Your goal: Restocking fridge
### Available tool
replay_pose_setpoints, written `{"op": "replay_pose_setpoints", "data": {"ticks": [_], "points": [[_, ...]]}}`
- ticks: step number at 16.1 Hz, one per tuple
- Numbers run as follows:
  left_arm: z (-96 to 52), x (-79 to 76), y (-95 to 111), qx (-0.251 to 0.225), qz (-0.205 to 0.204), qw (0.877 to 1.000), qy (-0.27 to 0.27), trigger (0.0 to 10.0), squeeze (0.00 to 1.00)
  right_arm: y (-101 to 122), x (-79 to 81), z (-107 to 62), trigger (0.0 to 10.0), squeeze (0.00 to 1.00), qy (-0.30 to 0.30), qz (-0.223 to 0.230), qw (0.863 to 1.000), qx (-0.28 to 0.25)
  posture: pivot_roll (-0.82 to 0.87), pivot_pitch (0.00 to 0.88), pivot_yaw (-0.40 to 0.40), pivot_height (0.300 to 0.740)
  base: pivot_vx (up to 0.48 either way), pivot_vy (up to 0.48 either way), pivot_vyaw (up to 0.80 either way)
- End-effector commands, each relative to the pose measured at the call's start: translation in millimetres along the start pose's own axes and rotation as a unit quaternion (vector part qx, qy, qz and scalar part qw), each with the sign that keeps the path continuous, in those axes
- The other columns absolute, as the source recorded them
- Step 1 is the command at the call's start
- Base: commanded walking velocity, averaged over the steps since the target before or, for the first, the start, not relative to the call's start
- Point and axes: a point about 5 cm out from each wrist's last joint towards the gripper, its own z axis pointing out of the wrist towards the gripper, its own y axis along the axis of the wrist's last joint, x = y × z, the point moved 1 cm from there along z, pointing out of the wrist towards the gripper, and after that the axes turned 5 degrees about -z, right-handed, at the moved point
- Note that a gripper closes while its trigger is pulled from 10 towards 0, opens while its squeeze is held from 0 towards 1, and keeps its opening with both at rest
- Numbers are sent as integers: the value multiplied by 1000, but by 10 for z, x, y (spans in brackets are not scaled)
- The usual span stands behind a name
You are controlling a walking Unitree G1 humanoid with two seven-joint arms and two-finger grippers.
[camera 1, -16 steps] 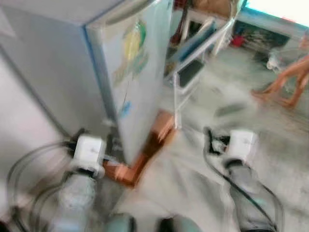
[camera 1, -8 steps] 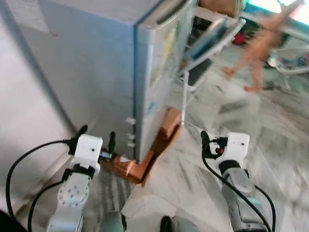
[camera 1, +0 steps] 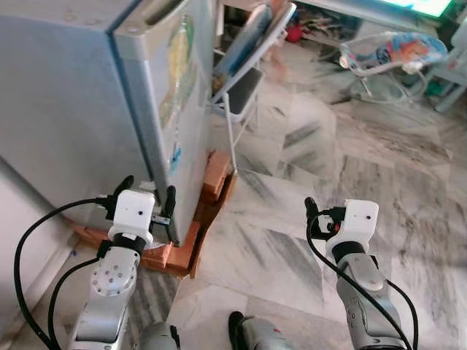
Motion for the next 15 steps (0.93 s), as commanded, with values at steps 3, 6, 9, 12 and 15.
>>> {"op": "replay_pose_setpoints", "data": {"ticks": [3,6,9,12,15], "points": [[-22,-75,-51,8,-16,1000,-20,10000,0,3,-17,-31,10000,0,-3,2,1000,0,137,128,-101,740,0,0,-800],[-22,-75,-66,10,-19,1000,-16,10000,0,4,-5,-33,10000,0,6,5,1000,-1,137,129,-102,740,0,0,-800],[-13,-73,-54,7,-13,1000,-9,10000,0,5,19,-52,10000,0,16,11,1000,-3,136,131,-102,740,0,82,0],[6,-94,-34,1,-20,1000,-20,10000,0,-55,52,-113,10000,0,20,15,1000,16,133,135,-105,740,0,0,0],[86,-180,20,-5,-47,997,-62,10000,0,-244,-26,-228,10000,0,15,-22,997,70,130,141,-112,740,0,0,-667]]}}
